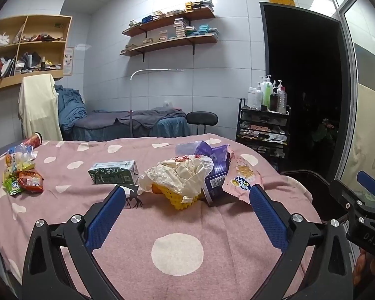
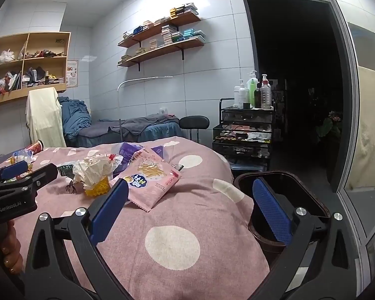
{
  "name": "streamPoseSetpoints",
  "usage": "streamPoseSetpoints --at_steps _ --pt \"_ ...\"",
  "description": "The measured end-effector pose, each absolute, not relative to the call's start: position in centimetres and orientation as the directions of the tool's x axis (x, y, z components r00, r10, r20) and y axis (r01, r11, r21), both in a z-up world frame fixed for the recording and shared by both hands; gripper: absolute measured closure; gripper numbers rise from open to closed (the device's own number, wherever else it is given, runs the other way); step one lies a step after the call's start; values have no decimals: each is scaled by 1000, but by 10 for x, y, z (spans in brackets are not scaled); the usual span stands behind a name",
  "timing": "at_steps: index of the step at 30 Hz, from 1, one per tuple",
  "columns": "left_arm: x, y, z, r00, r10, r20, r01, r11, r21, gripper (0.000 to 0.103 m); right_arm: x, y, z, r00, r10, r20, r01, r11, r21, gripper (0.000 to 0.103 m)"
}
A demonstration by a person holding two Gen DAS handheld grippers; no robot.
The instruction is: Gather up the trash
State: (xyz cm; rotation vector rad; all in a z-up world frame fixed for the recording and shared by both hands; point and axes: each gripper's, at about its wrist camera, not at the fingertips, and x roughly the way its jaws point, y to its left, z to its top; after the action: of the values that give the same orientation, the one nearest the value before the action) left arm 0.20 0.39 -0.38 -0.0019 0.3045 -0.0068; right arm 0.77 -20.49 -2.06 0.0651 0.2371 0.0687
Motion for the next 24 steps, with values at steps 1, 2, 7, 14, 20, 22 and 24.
streamPoseSetpoints --at_steps 1,2,7,14,20,22,24 --pt "3 2 -5 954 -7 -301 7 1000 -3 5 6 -207 -19 969 78 -235 -62 995 72 5" --pt "4 2 -6 953 -7 -302 7 1000 -4 5 7 -207 -19 969 79 -236 -63 995 72 5" --pt "2 2 -4 953 -8 -303 5 1000 -8 5 8 -207 -19 968 80 -238 -65 995 71 5" --pt "2 2 -5 953 -10 -304 8 1000 -8 5 9 -207 -19 967 80 -241 -65 995 69 5" --pt "2 1 -5 953 -8 -304 6 1000 -7 5 10 -206 -20 967 82 -242 -67 995 67 5" --pt "2 2 -5 952 -9 -306 6 1000 -8 5 10 -206 -20 966 82 -243 -68 995 67 5" --pt "2 1 -5 952 -11 -307 8 1000 -9 5 10 -205 -20 966 82 -244 -68 995 67 5"
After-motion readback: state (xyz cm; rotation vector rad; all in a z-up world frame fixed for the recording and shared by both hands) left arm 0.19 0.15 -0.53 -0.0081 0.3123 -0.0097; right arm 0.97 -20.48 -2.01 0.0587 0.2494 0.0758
